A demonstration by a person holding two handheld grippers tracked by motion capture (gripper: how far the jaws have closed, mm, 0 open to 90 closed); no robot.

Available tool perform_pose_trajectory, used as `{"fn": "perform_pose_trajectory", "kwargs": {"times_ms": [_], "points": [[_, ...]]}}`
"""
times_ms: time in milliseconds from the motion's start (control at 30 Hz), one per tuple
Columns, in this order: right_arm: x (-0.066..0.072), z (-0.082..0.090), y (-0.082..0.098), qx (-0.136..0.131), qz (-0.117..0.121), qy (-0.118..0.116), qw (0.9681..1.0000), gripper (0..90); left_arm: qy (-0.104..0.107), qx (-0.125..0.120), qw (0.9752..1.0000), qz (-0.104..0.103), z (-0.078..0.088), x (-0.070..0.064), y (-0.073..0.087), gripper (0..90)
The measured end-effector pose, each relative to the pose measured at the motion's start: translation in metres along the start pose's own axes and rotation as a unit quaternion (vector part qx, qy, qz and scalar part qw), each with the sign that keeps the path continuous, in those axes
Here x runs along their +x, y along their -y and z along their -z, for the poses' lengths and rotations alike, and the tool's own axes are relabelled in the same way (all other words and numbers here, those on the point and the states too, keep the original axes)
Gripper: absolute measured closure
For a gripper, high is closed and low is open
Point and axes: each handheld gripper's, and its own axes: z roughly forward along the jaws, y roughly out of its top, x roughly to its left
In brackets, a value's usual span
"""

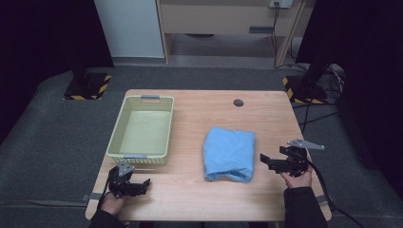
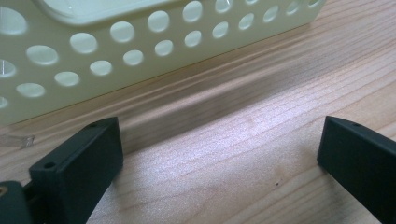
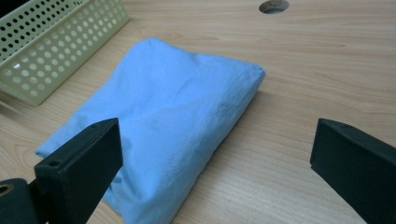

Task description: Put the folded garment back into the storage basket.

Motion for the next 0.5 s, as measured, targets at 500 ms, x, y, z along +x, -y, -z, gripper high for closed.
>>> {"fn": "perform_pose_trajectory", "kwargs": {"times_ms": [500], "points": [[-0.003,-0.036,0.003,0.022,-0.032,-0.011,0.9992,2.6,-0.001,0.0,1.0,0.002,-0.001,0.0,-0.001,0.0]]}}
